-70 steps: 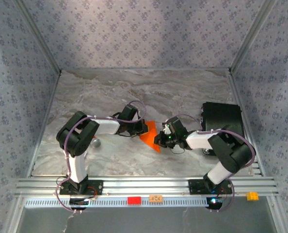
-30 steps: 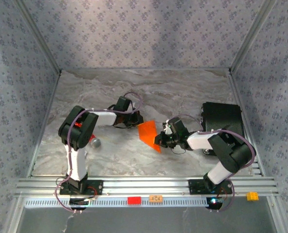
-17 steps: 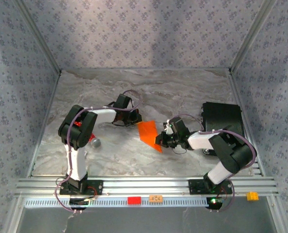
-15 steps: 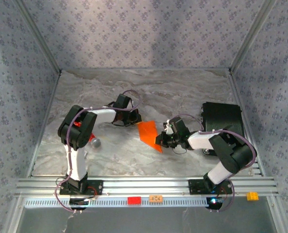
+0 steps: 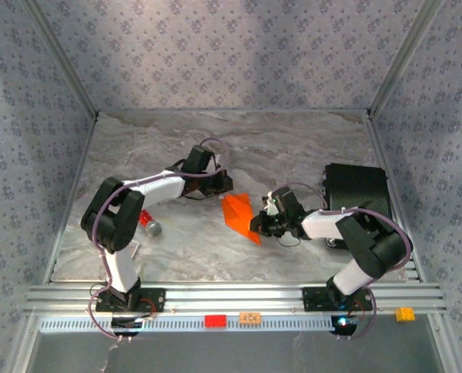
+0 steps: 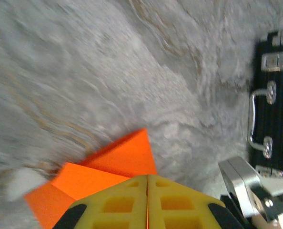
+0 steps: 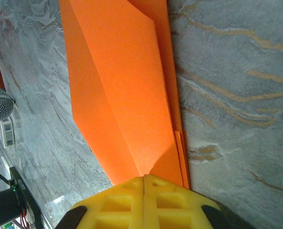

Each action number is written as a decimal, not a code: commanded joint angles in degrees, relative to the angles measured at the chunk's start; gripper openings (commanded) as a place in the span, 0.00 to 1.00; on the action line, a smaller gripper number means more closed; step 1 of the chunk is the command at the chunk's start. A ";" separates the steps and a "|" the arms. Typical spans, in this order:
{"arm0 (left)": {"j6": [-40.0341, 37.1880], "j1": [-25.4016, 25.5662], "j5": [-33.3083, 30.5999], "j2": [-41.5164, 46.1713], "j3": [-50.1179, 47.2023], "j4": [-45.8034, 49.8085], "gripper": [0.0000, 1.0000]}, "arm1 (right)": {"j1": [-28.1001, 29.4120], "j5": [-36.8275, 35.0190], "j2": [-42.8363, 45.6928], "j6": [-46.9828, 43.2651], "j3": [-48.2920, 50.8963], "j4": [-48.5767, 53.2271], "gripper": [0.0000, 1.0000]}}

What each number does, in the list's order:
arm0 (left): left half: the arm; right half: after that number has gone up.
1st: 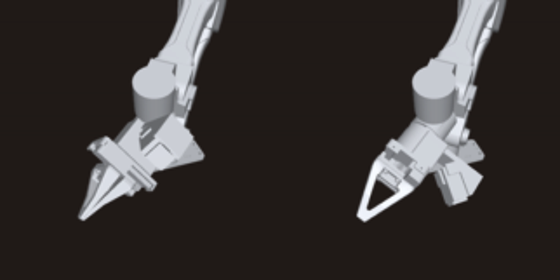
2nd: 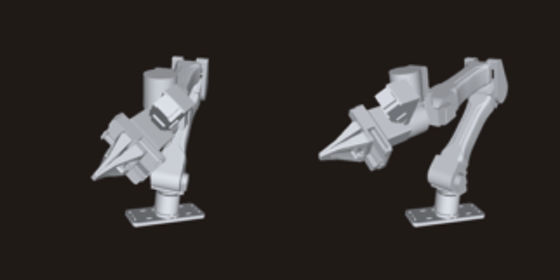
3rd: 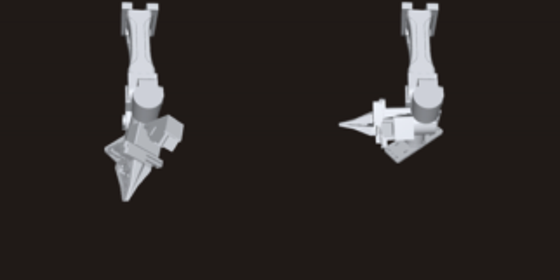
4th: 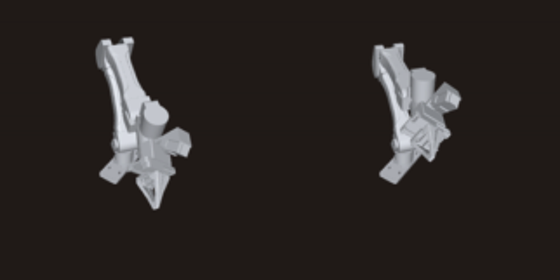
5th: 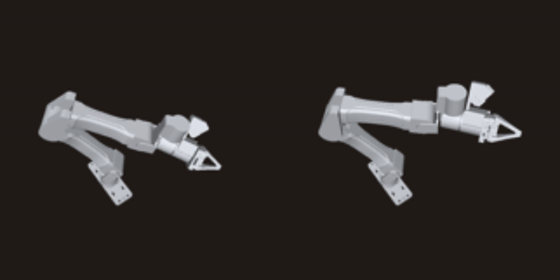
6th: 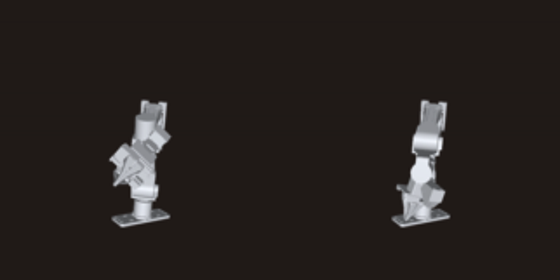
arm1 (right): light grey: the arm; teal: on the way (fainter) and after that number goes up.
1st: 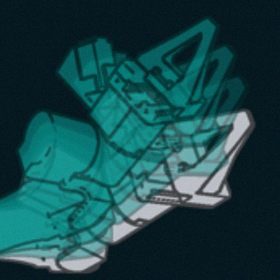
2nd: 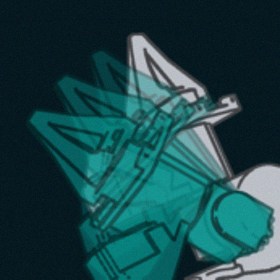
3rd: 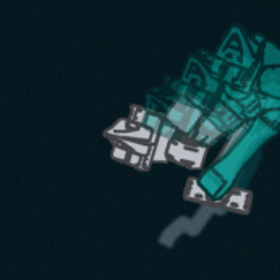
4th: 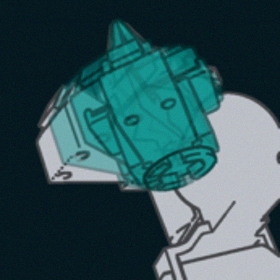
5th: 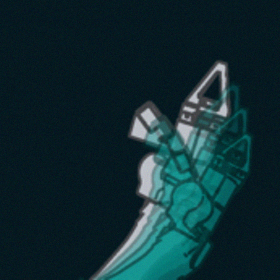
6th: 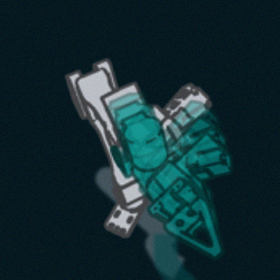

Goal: Fold a paper plane with a square sheet of paper (pick it up from the middle)
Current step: Fourth fold the wing at the center of the table.

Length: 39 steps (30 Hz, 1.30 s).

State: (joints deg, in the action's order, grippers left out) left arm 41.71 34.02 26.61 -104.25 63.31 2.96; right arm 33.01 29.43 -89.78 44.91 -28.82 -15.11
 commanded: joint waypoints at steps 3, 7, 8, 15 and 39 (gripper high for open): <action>-1.20 4.83 2.34 -2.05 0.15 -0.18 0.08 | -0.22 -1.03 -0.36 -1.17 0.86 5.71 0.01; -0.50 5.96 2.66 -5.48 0.28 -0.94 0.08 | -0.31 -0.87 -0.17 -0.97 0.78 5.48 0.01; -0.49 6.02 2.67 -6.19 0.38 -0.98 0.08 | -0.25 -0.74 -0.20 -0.84 0.85 5.13 0.01; -1.08 6.06 0.96 -8.52 -0.72 0.04 0.06 | -0.23 0.35 1.35 0.82 0.48 2.75 0.02; 0.03 5.76 0.72 -7.17 -3.23 -1.60 0.05 | 1.43 -0.94 20.72 9.94 8.11 13.78 0.32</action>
State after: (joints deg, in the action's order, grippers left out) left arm 41.58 40.14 27.92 -112.07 61.67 -0.03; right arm 33.65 27.46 -68.34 52.80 -21.74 -1.85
